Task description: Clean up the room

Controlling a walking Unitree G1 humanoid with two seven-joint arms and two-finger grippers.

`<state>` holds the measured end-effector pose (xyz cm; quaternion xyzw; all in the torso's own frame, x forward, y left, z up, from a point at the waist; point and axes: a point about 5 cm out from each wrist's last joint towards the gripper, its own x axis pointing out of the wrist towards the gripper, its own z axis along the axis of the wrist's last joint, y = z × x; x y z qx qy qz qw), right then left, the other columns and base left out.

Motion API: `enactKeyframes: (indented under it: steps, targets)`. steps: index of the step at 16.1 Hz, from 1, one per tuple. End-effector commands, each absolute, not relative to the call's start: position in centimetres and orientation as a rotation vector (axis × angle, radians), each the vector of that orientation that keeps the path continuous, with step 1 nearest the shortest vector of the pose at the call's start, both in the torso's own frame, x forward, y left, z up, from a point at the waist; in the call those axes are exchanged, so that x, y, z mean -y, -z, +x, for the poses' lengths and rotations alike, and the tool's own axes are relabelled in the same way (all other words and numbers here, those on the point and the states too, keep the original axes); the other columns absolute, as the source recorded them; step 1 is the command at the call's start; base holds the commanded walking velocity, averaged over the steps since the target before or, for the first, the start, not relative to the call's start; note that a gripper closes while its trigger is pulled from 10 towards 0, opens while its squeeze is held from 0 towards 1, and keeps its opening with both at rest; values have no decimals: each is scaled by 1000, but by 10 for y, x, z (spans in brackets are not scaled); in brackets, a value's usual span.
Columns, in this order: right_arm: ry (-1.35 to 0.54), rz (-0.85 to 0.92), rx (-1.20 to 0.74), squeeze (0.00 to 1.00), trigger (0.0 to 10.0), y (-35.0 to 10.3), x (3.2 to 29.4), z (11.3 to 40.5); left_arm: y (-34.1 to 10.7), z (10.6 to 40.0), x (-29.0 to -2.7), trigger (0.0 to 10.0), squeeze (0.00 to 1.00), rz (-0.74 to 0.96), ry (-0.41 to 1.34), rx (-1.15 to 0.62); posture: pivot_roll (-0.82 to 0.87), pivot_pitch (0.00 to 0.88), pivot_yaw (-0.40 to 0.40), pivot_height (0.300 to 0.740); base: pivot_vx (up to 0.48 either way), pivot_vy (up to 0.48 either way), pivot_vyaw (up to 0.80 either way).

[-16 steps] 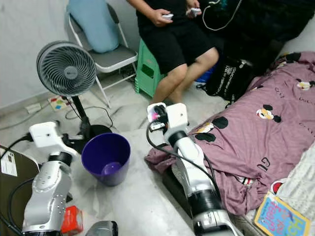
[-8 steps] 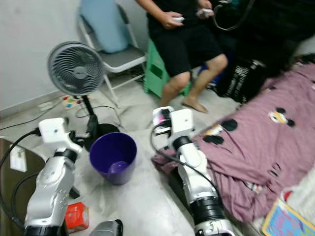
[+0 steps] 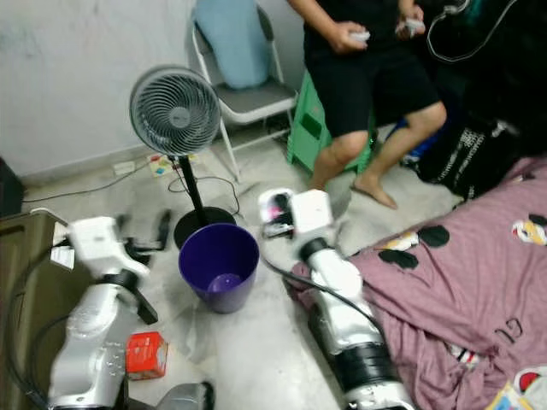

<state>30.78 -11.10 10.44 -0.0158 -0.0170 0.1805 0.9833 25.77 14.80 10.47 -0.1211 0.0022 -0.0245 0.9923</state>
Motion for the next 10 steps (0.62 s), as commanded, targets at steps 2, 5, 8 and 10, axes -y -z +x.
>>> enactKeyframes:
  steps: [2,5,8,10]
  targets:
    - [-381,-28,50,0,10000,-110,106,309,-110,261,-151,10000,0,-239,47,21,21,18,-31,740,354,0,0]
    - [-382,-35,50,0,10000,-111,107,310,-111,263,-149,10000,0,-247,58,22,14,9,-28,740,378,0,0]
    - [-383,-37,50,0,10000,-111,106,311,-111,263,-150,10000,0,-247,62,24,16,5,-26,740,401,0,0]
    - [-385,-34,51,0,10000,-112,105,311,-111,264,-150,10000,0,-243,66,24,18,4,-25,740,403,0,0]
